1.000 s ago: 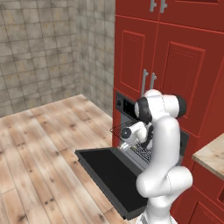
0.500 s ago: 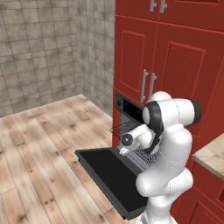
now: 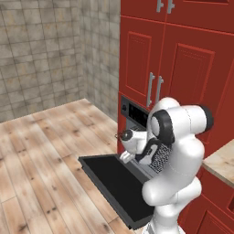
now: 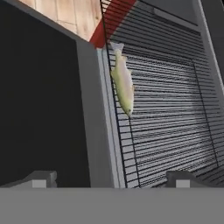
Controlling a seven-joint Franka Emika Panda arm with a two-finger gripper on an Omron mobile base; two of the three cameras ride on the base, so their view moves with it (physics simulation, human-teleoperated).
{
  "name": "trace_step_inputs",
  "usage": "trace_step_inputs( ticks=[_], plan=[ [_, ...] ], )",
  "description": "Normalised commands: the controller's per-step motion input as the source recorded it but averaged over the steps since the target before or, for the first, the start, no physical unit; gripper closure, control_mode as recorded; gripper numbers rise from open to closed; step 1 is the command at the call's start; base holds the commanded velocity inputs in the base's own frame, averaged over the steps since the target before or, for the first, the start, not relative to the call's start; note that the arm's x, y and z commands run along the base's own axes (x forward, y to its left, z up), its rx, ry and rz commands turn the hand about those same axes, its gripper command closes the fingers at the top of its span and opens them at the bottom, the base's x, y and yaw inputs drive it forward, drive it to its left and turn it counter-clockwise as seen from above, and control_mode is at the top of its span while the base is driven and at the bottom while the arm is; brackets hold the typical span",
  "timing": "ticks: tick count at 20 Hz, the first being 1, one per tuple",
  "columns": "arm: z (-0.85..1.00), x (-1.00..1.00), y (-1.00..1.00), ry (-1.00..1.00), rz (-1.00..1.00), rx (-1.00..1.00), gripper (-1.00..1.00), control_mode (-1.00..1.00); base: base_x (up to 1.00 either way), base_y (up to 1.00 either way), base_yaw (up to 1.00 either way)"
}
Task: Place the fish on the top rack of the oven, and slide the tray back inside. Close the oven door.
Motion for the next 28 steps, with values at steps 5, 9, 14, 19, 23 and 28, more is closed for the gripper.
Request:
trace_step_inputs(
  ticks=[5, 9, 14, 19, 23, 28],
  plan=[
    [-0.19, 0.55, 0.31, 0.37, -0.01, 0.0, -1.0, -1.0, 0.0, 0.0, 0.0],
    [-0.42, 0.64, 0.29, 0.28, 0.0, -0.02, -1.0, -1.0, 0.0, 0.0, 0.0],
    [-0.79, 0.58, 0.46, 0.24, 0.0, -0.11, -1.0, -1.0, 0.0, 0.0, 0.0],
    [-0.79, 0.42, 0.51, 0.14, 0.0, -0.15, -1.0, -1.0, 0.0, 0.0, 0.0],
    [-0.28, 0.38, 0.13, 0.09, 0.0, -0.07, -1.0, -1.0, 0.0, 0.0, 0.0],
    [-0.09, 0.22, -0.05, 0.09, 0.0, 0.0, -1.0, -1.0, 0.0, 0.0, 0.0]
  ],
)
